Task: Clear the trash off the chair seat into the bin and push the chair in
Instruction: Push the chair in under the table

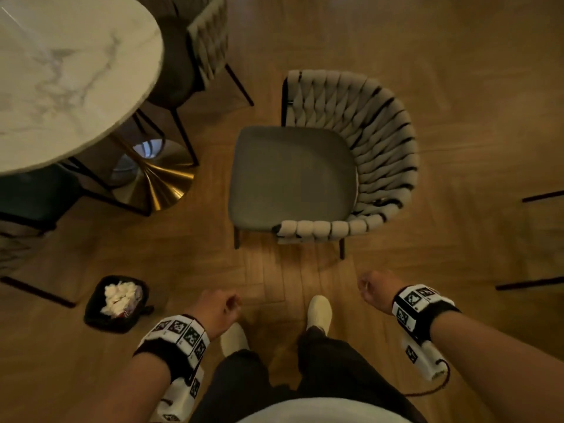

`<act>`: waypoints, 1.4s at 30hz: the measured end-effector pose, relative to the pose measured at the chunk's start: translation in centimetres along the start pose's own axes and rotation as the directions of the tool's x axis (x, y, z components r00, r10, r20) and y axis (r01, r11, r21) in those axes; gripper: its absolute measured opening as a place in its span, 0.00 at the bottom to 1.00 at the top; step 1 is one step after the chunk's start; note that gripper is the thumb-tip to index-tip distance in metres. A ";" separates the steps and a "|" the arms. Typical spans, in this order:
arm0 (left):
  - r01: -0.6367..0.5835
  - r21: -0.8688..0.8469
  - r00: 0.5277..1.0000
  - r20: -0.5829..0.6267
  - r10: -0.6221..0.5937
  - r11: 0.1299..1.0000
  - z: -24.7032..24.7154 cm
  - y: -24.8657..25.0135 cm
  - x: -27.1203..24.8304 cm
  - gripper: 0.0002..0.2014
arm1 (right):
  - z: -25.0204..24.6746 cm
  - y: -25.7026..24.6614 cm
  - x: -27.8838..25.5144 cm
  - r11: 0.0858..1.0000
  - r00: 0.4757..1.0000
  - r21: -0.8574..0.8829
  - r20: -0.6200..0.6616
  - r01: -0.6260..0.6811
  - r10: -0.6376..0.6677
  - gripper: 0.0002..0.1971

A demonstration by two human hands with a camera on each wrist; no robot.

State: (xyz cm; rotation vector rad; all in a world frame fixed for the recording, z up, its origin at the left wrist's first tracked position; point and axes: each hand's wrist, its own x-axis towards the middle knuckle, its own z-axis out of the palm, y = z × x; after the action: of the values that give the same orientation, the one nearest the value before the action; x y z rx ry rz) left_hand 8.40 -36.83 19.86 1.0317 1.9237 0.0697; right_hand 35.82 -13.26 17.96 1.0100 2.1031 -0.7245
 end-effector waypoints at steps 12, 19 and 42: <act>-0.105 -0.148 0.994 -0.004 0.106 0.983 2.6 10.5 6.2 0.09 | -6.6 8.4 0.3 0.977 1.000 -0.211 -0.014 -0.021 0.018 0.15; -0.101 -0.123 0.989 -0.116 0.087 0.987 4.0 18.7 11.9 0.06 | -13.9 12.7 8.5 0.867 0.973 -0.462 -0.035 0.187 -0.228 0.24; 0.141 -0.135 0.977 -0.138 -0.160 0.981 7.9 32.2 29.8 0.28 | -19.9 16.7 23.5 0.203 0.729 -0.766 0.443 0.611 -0.522 0.28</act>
State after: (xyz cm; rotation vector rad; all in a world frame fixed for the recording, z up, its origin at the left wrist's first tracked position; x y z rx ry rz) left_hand 27.86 1.58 8.47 0.8142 2.0985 0.1827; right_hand 31.86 20.30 8.92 -0.4638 2.2719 0.1485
